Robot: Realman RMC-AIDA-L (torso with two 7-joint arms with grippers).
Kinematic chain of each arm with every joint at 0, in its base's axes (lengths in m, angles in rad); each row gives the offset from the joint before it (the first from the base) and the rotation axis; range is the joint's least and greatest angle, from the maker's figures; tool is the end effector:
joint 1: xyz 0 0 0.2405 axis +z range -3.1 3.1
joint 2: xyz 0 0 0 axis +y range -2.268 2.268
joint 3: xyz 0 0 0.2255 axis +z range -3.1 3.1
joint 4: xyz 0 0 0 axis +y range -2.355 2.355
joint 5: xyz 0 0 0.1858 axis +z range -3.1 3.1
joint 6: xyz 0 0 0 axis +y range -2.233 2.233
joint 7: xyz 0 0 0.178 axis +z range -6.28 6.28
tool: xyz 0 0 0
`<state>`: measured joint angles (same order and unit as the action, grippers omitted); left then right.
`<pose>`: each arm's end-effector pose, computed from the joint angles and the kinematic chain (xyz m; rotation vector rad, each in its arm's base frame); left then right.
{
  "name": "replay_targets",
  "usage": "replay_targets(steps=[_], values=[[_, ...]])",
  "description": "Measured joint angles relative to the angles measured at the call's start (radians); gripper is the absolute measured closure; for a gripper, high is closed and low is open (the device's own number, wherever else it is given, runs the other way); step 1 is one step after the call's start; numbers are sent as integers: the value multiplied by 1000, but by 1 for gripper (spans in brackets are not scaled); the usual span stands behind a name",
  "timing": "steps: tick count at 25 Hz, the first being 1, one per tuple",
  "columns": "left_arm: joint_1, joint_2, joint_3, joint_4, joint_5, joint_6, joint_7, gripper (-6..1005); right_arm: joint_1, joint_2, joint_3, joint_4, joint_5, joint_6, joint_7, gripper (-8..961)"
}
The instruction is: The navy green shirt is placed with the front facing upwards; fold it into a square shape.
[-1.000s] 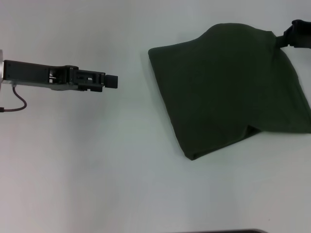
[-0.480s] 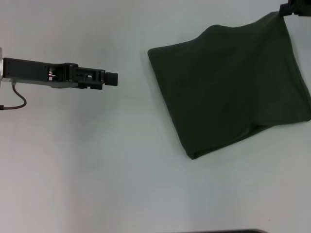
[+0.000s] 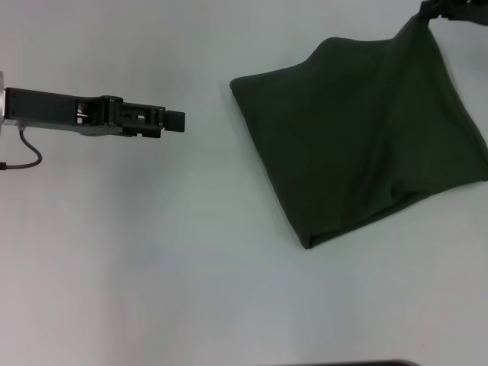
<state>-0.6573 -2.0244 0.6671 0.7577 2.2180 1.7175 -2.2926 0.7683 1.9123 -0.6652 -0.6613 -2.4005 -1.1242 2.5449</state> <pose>-0.1940 0.3146 0.0038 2.5961 1.6607 0.4979 0.2509 0.4193 0.0585 -1.9428 1.6272 0.3709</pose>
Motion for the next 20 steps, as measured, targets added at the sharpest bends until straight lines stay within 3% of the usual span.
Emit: replay_targets(steps=[3, 9, 11, 14, 20], values=[[3, 1, -2, 0, 0, 1, 0, 217, 8, -1, -32, 31, -2, 21, 0, 938], [6, 0, 2, 0, 0, -1, 1, 216, 8, -7, -55, 51, -2, 36, 8, 816], [4, 0, 3, 0, 0, 0, 4, 216, 5, -11, -52, 50, -3, 26, 9, 722], [-12, -3, 9, 1, 3, 1, 16, 216, 2, -25, -47, 48, 0, -3, 12, 580], [-62, -21, 71, -8, 9, -38, 4, 215, 11, -58, -51, 21, 1, -150, 29, 457]])
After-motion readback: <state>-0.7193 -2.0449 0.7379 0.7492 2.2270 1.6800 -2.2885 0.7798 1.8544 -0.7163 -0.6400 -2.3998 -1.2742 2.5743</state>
